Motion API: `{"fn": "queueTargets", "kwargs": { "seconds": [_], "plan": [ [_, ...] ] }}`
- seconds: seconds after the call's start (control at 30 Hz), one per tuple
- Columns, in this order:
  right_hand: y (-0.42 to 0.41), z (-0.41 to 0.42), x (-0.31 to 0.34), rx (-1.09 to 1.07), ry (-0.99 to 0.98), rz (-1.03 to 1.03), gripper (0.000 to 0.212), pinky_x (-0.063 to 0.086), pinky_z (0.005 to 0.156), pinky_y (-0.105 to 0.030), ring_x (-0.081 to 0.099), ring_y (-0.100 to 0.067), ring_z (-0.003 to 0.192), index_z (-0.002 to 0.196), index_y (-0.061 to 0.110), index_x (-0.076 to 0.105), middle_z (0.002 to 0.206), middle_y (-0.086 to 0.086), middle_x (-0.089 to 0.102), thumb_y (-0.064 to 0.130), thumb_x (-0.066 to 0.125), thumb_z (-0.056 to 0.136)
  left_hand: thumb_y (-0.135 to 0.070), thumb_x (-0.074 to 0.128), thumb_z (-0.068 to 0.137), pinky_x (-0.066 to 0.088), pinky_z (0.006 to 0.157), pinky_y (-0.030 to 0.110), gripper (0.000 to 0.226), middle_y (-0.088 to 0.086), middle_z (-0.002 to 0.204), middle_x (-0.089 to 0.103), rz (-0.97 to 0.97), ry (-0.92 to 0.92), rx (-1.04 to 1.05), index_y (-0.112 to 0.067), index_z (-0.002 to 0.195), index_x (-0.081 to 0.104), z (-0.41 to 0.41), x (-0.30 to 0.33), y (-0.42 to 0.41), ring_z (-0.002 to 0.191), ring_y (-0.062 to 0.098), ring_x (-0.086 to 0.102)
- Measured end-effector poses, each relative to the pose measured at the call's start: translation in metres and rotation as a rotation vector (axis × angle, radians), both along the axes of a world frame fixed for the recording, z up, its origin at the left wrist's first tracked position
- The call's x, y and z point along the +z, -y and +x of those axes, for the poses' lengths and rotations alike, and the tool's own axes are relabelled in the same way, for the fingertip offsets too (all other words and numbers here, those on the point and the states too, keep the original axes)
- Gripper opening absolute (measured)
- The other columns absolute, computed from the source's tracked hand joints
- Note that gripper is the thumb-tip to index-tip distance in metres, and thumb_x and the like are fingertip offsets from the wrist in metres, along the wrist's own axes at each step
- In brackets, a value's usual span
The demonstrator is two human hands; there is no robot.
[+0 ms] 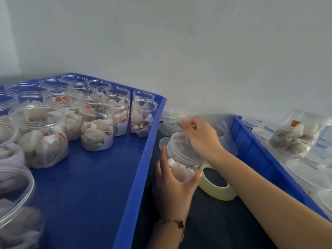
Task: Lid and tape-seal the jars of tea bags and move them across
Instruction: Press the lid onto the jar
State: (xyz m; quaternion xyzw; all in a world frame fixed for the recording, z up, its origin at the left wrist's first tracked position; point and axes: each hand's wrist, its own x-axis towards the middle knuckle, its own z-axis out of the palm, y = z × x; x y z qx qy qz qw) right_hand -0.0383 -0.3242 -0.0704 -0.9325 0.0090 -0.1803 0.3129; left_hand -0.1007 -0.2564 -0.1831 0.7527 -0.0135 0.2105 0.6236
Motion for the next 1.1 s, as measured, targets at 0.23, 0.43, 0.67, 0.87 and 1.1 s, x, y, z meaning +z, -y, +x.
{"fn": "queueTargets", "kwargs": {
  "seconds": [0.23,0.43,0.67,0.87,1.1],
  "plan": [
    [-0.007,-0.026,0.017,0.319,-0.476,-0.631,0.098,0.023,0.113,-0.044,0.015,-0.025,0.145,0.150,0.039,0.005,0.159,0.001,0.013,0.083,0.040,0.070,-0.058,0.076,0.058,0.043,0.083,0.027,0.108,-0.010,0.141,0.040,0.007,0.008,0.027,-0.038,0.147,0.018,0.002,0.000,0.001,0.121,0.013,0.049],
    [0.003,-0.023,0.050,0.356,-0.109,-0.621,0.064,0.031,0.103,-0.033,0.039,-0.020,0.132,0.148,0.041,0.020,0.146,0.001,0.040,0.060,0.038,0.089,-0.060,0.074,0.057,0.043,0.082,0.028,0.108,-0.007,0.141,0.043,0.033,-0.007,0.083,-0.039,0.147,0.019,0.000,0.002,0.004,0.117,0.015,0.054],
    [0.002,-0.029,0.026,0.477,-0.267,-0.835,0.052,0.037,0.090,-0.028,0.046,-0.013,0.117,0.146,0.042,0.022,0.134,0.007,0.045,0.051,0.029,0.096,-0.068,0.066,0.055,0.037,0.074,0.023,0.108,-0.009,0.139,0.044,0.032,-0.002,0.081,-0.039,0.147,0.018,-0.003,0.005,0.003,0.116,0.014,0.053],
    [0.006,-0.027,0.020,0.496,-0.212,-0.783,0.052,0.037,0.084,-0.027,0.049,-0.012,0.114,0.144,0.045,0.026,0.134,0.011,0.045,0.053,0.029,0.093,-0.062,0.073,0.057,0.039,0.075,0.023,0.108,-0.009,0.141,0.043,0.053,0.017,0.093,-0.037,0.148,0.019,-0.003,0.005,0.002,0.117,0.014,0.053],
    [0.000,-0.026,0.018,0.492,-0.215,-0.878,0.054,0.037,0.079,-0.025,0.050,-0.009,0.107,0.142,0.048,0.030,0.123,0.011,0.051,0.059,0.025,0.089,-0.062,0.073,0.058,0.040,0.074,0.023,0.106,-0.011,0.133,0.047,0.049,-0.014,0.072,-0.040,0.146,0.019,-0.002,0.003,0.003,0.114,0.012,0.053]
  ]
}}
